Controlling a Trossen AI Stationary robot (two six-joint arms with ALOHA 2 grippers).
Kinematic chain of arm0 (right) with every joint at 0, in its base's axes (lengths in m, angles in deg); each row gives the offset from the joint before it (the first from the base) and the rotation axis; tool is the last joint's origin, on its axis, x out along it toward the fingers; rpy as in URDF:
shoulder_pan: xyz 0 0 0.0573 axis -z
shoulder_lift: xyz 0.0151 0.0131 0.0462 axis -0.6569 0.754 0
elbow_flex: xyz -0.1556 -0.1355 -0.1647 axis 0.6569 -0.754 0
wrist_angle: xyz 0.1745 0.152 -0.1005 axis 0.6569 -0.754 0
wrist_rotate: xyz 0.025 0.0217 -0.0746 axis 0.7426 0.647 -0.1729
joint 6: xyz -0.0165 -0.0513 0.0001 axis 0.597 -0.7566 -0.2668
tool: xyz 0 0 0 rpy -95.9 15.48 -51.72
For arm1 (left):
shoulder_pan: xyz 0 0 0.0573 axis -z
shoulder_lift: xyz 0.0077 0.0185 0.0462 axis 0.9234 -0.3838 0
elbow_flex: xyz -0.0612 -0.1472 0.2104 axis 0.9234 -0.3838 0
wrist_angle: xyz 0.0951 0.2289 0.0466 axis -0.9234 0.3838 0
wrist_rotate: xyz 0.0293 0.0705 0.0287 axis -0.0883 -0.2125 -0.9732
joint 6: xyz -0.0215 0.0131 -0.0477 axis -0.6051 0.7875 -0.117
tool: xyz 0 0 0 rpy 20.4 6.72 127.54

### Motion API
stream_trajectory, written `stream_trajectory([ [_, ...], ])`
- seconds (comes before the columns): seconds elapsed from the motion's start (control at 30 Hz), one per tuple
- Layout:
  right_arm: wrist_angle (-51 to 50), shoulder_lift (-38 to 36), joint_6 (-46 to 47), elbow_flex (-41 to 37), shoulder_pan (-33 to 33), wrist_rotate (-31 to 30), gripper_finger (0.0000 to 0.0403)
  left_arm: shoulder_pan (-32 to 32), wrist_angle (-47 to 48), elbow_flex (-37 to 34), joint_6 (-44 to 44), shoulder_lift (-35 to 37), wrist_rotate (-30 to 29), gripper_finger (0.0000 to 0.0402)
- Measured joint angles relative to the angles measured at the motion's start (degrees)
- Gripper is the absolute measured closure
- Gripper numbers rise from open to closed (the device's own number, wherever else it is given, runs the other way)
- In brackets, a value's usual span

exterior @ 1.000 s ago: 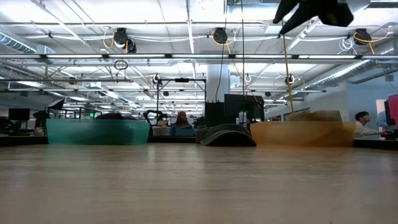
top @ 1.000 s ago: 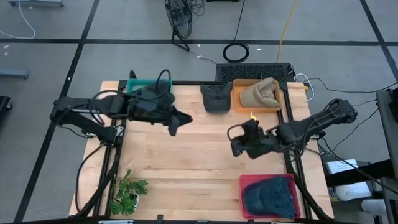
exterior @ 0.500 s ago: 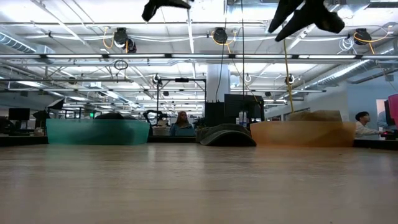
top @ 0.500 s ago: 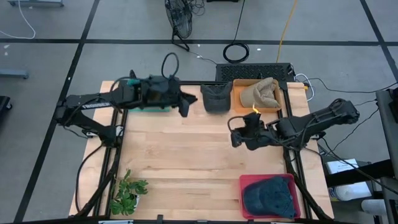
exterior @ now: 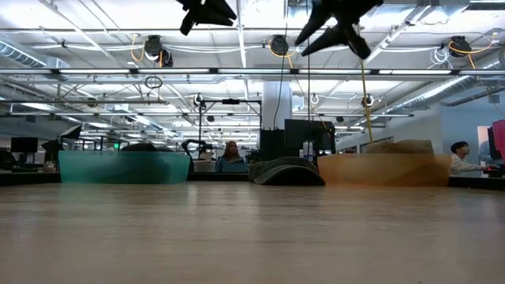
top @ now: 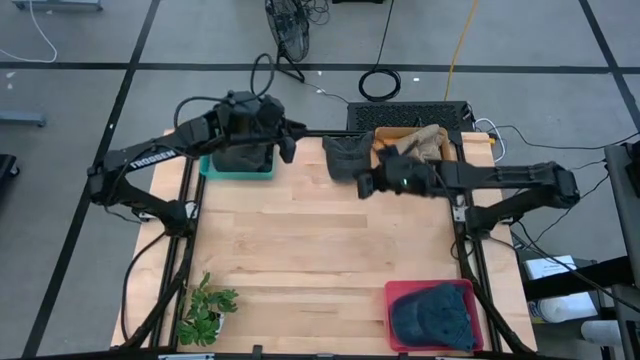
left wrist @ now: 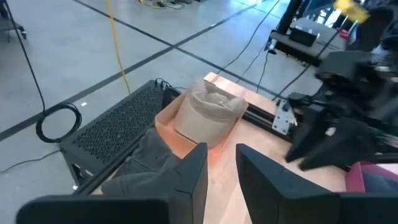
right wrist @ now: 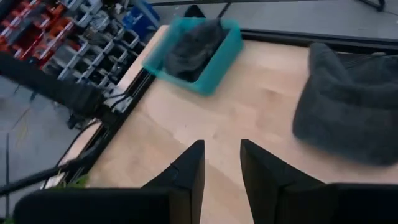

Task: Pick & Place hat
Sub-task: Put the black cap into the green bin

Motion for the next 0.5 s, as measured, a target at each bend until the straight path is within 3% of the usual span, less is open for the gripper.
stream_trajectory([
  [0.13, 0.35, 0.32, -1.64, -0.03, 6.18, 5.72, 0.0319, -2.26, 0.04, 0.00, 0.07, -0.02, 3.64, 0.0309],
  [0.33, 5.17, 0.89, -12.29, -0.04, 11.31, 11.62, 0.0319, -4.95, 0.02, 0.00, -0.68, -0.02, 5.30, 0.0309],
  [0.5, 8.11, 3.44, -15.32, 0.00, 15.79, 21.87, 0.0319, -6.25, 0.08, 0.00, -9.10, 0.00, 5.13, 0.0309],
])
